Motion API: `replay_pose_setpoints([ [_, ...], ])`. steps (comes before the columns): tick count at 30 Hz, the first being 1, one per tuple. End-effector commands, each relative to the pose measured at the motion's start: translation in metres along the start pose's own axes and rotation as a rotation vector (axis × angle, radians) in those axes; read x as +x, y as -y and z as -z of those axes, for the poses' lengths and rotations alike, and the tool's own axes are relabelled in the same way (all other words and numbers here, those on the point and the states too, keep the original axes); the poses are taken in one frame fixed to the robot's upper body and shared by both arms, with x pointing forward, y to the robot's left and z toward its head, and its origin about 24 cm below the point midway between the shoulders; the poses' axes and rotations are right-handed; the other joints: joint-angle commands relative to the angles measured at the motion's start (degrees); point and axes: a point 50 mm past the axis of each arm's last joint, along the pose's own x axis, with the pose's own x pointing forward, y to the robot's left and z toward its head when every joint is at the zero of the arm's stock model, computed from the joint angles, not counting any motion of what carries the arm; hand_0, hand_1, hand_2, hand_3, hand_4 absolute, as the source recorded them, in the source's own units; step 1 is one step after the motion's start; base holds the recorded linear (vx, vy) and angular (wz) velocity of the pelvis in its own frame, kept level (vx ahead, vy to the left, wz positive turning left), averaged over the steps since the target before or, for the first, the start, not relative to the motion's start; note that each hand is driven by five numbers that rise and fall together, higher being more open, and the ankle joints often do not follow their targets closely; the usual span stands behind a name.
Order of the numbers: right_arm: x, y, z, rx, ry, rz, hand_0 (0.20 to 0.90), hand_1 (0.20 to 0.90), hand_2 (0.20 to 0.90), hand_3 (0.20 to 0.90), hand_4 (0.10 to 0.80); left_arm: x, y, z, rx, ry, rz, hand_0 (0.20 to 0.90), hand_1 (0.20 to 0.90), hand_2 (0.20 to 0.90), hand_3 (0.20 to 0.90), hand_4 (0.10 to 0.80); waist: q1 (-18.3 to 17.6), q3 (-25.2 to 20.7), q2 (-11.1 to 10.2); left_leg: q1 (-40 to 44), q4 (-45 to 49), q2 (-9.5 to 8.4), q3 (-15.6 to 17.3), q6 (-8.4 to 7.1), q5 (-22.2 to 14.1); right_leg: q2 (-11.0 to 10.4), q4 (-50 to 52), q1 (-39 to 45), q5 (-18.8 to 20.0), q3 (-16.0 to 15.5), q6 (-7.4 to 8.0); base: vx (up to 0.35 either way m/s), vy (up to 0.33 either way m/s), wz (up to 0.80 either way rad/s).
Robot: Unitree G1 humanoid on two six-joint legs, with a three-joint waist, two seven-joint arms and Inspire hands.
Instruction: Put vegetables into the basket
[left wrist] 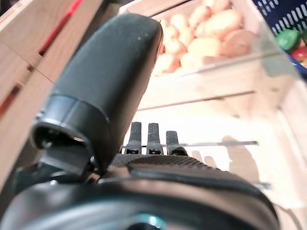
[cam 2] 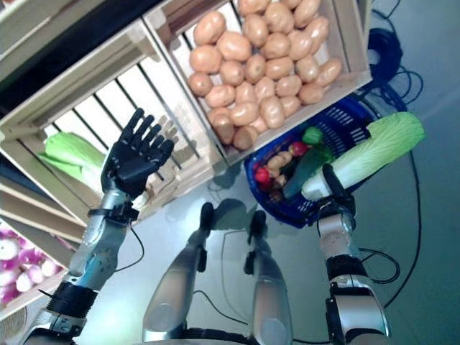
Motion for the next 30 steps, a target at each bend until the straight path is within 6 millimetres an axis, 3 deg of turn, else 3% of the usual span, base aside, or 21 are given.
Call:
replay_pose_setpoints([
  [1,-0.001,-0.019,-0.044,0.032,0.092,-0.103,0.3,0.3,0.3,0.3,0.4,0.011,0.031,-0.041,-0.067,0.268,0.158,0.9,0.9,0.9,0.9,0.8,0.0,-0.1,-1.1,-6.8,5.5,-3.78,-0.5,0.23,-1.2,-1.5,1.0,-0.7,1.8,-0.7,1.53,-0.015,-0.043,0.07],
  [14,0.004,-0.065,-0.054,-0.04,0.015,-0.111,0.3,0.3,0.3,0.3,0.4,0.026,0.056,-0.05,-0.101,0.335,0.22,0.9,0.9,0.9,0.9,0.8,1.3,-0.1,0.2,-16.1,11.1,-5.83,-1.5,1.45,-1.9,-2.0,7.0,-11.3,1.8,0.3,1.2,-0.014,-0.005,0.06],
  [15,0.004,-0.067,-0.055,-0.05,0.014,-0.102,0.462,0.462,0.462,0.462,0.508,0.027,0.057,-0.052,-0.098,0.347,0.225,0.9,0.9,0.9,0.9,0.8,1.3,-0.1,0.3,-16.8,11.4,-5.82,-1.5,1.52,-1.9,-1.8,7.5,-12.1,1.7,0.4,1.13,0.0,-0.004,0.07],
  [16,0.004,-0.069,-0.054,-0.05,0.012,-0.097,0.9,0.9,0.9,0.9,0.8,0.028,0.059,-0.053,-0.104,0.352,0.228,0.9,0.9,0.9,0.9,0.8,1.4,-0.1,0.3,-17.4,11.5,-5.85,-1.6,1.57,-1.8,-1.8,7.7,-12.7,1.8,0.4,1.13,0.003,-0.004,0.04],
  [24,0.005,-0.065,-0.059,-0.059,0.032,-0.033,0.9,0.9,0.9,0.9,0.8,0.026,0.06,-0.062,-0.059,0.408,0.225,0.9,0.9,0.9,0.9,0.8,1.4,-0.1,0.3,-17.3,10.9,-6.36,-1.9,1.63,-1.9,-0.6,7.0,-12.7,2.1,0.7,0.96,0.014,-0.008,0.04],
  [30,0.008,-0.046,-0.057,-0.099,0.061,0.031,0.9,0.9,0.9,0.9,0.8,0.023,0.065,-0.093,0.209,0.538,0.29,0.9,0.9,0.9,0.9,0.8,1.0,-0.1,0.0,-14.3,8.7,-6.48,-1.9,1.52,-1.9,0.2,3.9,-9.7,2.9,0.8,1.04,0.016,-0.015,0.01],
])
